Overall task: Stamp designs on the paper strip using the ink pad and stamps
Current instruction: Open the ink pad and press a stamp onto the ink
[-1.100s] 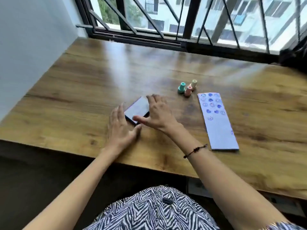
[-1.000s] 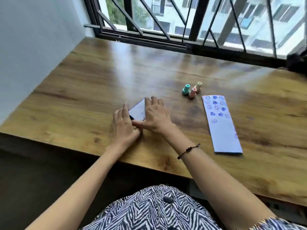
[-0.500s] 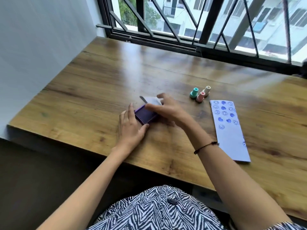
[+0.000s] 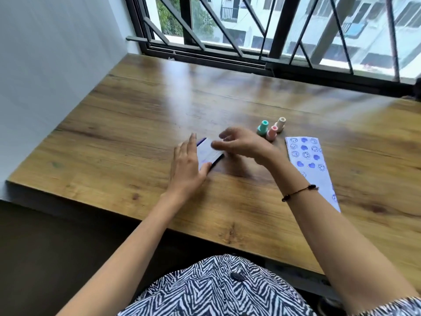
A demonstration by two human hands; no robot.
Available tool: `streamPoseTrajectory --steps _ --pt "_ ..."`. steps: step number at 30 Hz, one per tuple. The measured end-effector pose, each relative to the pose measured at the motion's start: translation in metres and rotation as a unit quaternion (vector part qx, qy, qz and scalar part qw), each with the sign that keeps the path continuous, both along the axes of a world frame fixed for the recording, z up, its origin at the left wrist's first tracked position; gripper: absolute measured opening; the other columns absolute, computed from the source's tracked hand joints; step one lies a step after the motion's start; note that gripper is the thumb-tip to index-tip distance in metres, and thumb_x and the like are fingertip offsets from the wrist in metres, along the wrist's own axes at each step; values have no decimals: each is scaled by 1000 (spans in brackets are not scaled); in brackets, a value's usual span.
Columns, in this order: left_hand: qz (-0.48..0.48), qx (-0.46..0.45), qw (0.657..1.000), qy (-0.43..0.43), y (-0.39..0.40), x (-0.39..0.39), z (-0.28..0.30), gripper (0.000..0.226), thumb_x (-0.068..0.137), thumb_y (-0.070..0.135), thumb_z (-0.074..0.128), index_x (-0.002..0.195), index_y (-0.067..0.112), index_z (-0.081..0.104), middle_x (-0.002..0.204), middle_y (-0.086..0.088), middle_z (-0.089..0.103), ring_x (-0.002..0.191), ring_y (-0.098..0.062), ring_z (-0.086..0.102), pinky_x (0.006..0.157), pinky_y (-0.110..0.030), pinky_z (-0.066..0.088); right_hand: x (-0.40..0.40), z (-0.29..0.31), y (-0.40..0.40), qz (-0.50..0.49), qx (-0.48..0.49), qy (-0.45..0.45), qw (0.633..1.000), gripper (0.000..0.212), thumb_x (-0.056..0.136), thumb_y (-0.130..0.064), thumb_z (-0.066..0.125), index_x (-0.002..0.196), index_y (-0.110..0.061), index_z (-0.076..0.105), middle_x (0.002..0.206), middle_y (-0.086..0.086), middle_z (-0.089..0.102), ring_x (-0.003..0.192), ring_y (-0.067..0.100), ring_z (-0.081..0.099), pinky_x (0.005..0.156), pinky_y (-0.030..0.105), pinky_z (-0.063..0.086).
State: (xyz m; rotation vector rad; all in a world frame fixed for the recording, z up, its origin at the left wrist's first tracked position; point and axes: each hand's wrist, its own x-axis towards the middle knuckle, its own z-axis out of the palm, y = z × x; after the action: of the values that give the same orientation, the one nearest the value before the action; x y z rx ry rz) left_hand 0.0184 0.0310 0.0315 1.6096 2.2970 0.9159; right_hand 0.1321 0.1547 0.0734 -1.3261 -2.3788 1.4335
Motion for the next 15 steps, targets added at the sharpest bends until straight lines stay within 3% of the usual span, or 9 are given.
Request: streamPoseTrajectory --steps 3,7,11,15 --pt "-17 -42 999 10 -7 -7 -4 92 75 24 67 142 2 9 151 -19 23 137 -34 17 114 -38 13 -17 -8 -25 57 201 -103 972 77 69 -59 66 122 -7 47 122 15 56 114 32 48 94 40 41" --pt "-10 -93 996 -2 -20 -12 -10 115 65 31 76 142 3 -5 149 -21 22 136 -34 17 114 -39 16 -38 -23 -53 61 291 -156 942 85 63 -66 63 118 -4 42 122 17 48 114 35 41 92 47 42" --pt "5 -82 996 -28 -22 -13 -11 112 68 26 73 142 4 -7 145 -21 29 133 -34 22 111 -36 19 -48 -29 -60 63 312 -160 934 82 66 -55 65 121 0 39 122 18 49 114 34 40 90 44 43" --pt "14 -72 997 -40 -20 -15 -11 107 71 22 72 142 4 -5 141 -21 34 131 -34 25 110 -34 20 -44 -14 -44 75 236 -116 962 64 68 -50 68 108 -3 51 108 17 60 105 34 49 81 38 43"
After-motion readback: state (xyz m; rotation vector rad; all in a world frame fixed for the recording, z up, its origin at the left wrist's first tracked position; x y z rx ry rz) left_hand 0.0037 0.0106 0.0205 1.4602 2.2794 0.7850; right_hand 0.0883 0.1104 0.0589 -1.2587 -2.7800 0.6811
